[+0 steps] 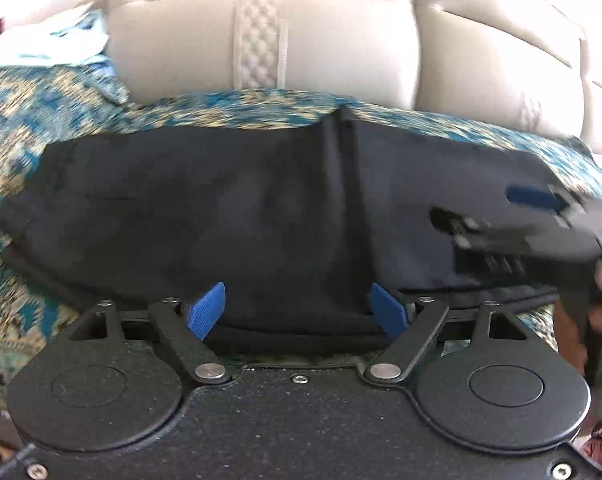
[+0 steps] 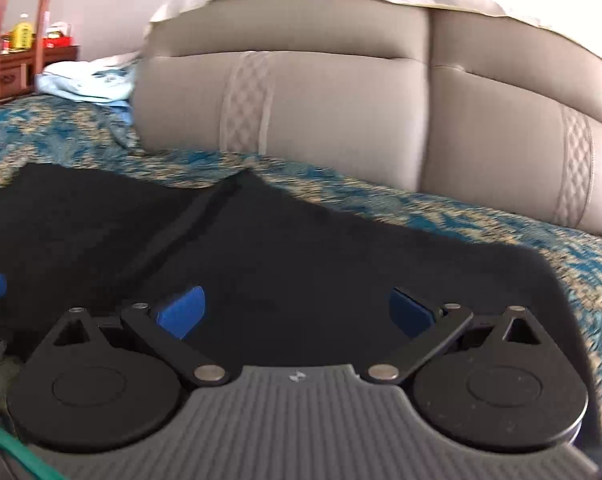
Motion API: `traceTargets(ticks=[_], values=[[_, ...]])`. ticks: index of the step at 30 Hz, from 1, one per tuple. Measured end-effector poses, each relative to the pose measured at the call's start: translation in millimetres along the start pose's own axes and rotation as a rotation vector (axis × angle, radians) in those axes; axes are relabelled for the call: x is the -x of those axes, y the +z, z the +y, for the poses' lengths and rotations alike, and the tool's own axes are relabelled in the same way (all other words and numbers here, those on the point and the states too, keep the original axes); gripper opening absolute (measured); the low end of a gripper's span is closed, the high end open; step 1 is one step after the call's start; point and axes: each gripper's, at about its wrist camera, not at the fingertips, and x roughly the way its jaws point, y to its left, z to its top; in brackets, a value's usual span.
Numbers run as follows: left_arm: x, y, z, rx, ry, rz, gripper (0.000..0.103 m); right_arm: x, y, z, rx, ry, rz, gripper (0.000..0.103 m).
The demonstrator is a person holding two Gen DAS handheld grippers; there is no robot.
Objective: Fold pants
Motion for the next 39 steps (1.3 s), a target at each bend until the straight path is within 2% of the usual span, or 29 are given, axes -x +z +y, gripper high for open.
traceTargets(ticks=[7, 13, 16, 19, 22, 27, 30, 34, 39], values=[[8, -5, 48, 0.077, 0.071, -0.005, 0.08, 3, -15, 28, -0.042, 0.05, 0.033, 0.103], [15, -8, 83, 0.151, 0.118, -0.036, 0.081, 0, -25, 36, -0.018, -0.006, -0.01, 0.103], [16, -12, 103, 0.217, 0.153, -0.053, 0.081, 0, -28, 36, -0.007, -0.011, -0.029, 0.103], [14, -14, 127, 0.329, 0.189, -0.069, 0.081, 2, -30, 36, -0.007, -0.014, -0.041, 0.103], [9, -15, 146, 0.416, 0.205, -0.093, 0.083, 2, -31, 38, -0.004, -0.019, -0.051, 0.103], [-3, -11, 170, 0.503, 0.226, -0.131, 0.089, 2, -33, 39, -0.005, -0.021, -0.055, 0.103], [-13, -6, 183, 0.541, 0.207, -0.115, 0.089, 2, -33, 39, -0.006, -0.023, -0.058, 0.103], [-22, 0, 192, 0.568, 0.203, -0.133, 0.092, 2, -33, 39, -0.007, -0.023, -0.059, 0.103], [-29, 2, 196, 0.608, 0.226, -0.142, 0.096, 2, -33, 39, -0.007, -0.023, -0.059, 0.103]])
